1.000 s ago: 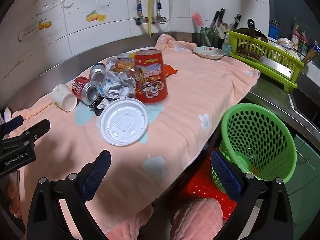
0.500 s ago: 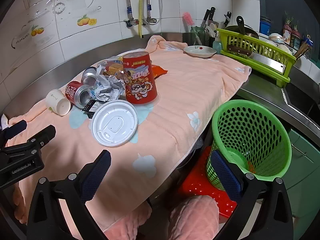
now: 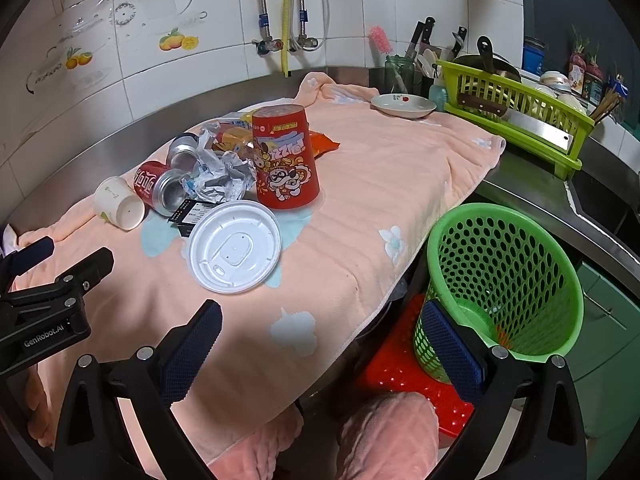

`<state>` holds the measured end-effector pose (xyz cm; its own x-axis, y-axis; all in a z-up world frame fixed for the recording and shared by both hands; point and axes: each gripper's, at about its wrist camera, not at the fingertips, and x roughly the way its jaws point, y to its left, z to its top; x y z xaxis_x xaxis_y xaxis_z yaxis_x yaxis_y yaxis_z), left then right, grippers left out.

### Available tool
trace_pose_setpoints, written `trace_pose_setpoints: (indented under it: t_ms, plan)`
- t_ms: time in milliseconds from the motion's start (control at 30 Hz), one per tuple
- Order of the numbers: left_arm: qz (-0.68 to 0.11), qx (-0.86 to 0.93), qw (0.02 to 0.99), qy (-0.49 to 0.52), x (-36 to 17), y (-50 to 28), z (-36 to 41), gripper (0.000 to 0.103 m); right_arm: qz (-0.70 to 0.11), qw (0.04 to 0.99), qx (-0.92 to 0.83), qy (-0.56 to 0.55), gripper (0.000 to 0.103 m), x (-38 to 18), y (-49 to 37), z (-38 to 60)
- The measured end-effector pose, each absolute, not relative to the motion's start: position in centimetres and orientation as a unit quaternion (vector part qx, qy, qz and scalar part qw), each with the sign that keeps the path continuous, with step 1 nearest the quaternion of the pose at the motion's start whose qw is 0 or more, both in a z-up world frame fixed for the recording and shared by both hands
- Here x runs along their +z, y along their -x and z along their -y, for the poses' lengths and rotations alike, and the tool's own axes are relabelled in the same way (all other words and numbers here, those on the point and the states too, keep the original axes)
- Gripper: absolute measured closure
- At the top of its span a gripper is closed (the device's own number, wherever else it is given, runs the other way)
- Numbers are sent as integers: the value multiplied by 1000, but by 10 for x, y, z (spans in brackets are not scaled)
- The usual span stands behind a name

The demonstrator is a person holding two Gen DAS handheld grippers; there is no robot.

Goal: Collect trash

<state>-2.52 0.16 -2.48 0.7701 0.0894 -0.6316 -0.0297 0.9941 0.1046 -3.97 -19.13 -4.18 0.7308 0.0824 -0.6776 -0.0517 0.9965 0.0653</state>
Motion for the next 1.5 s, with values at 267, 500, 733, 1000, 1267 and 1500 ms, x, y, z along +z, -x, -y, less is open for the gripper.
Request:
trace_pose_setpoints:
  t_ms: [267, 500, 733, 1000, 1267, 1500]
  plan:
    - [-336, 34, 940, -46, -24, 26, -2, 5, -362, 931, 38, -18, 6, -39, 41, 191]
    - [-336, 35, 940, -46, -24, 26, -1, 5, -359, 932, 38, -14, 6, -38, 42, 189]
    - [-336, 35, 940, -47, -24, 26, -1, 5, -356, 933, 39, -10, 6, -36, 43, 188]
    - [-336, 36, 940, -48, -23, 27, 0, 5, -355, 934, 39, -10, 6, -36, 43, 187]
    - [-335, 36, 940, -48, -22, 26, 0, 5, -356, 934, 40, -7, 6, -34, 43, 187]
    - [-333, 32, 941, -51, -23, 27, 2, 5, -359, 933, 39, -8, 6, -36, 41, 189]
